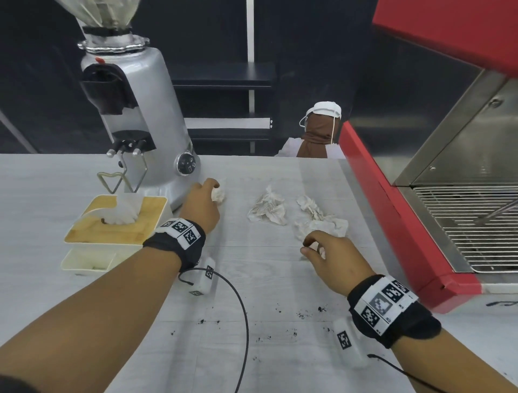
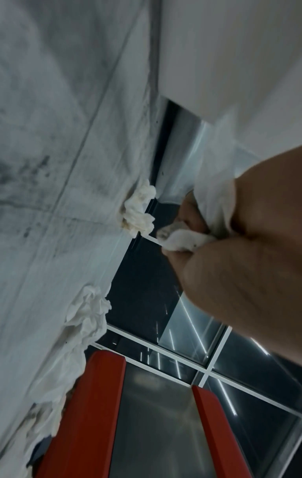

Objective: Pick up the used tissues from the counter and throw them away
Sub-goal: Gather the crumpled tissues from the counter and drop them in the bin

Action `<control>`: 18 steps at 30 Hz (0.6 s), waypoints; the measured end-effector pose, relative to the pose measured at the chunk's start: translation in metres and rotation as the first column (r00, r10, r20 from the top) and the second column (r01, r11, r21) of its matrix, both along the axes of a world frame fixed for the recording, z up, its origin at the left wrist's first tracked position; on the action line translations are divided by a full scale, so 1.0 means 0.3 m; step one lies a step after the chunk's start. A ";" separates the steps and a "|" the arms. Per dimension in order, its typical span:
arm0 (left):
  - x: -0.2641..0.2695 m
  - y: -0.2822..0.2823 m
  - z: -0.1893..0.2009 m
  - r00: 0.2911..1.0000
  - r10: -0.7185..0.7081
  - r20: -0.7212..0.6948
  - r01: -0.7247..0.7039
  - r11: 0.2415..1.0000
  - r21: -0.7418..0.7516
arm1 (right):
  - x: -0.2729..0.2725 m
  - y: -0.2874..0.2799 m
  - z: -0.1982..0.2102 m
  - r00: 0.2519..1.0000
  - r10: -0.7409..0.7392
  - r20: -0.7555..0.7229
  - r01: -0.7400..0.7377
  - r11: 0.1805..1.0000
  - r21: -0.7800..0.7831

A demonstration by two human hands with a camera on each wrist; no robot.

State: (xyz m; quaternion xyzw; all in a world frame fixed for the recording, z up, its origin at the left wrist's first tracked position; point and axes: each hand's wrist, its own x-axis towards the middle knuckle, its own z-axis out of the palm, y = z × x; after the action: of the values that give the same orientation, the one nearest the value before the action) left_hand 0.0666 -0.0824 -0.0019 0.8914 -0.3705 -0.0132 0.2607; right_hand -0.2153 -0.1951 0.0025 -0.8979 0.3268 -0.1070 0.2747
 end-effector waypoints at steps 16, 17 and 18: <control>0.062 -0.090 -0.051 0.997 -0.080 -0.012 0.080 0.942 0.326 | 0.010 -0.115 -0.039 0.957 -0.186 -0.222 0.176 0.982 -0.065; 0.055 -0.097 -0.044 0.994 -0.104 -0.017 0.105 0.952 0.289 | 0.016 -0.113 -0.040 0.949 -0.176 -0.260 0.168 0.984 -0.053; 0.043 -0.103 -0.033 0.990 -0.138 -0.027 0.140 0.963 0.229 | 0.021 -0.111 -0.043 0.940 -0.169 -0.297 0.162 0.986 -0.049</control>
State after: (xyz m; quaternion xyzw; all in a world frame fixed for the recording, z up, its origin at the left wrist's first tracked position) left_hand 0.0795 -0.1133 -0.0119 0.8873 -0.4266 -0.0794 0.1560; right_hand -0.2091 -0.2286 -0.0104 -0.8764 0.4376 0.0038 0.2011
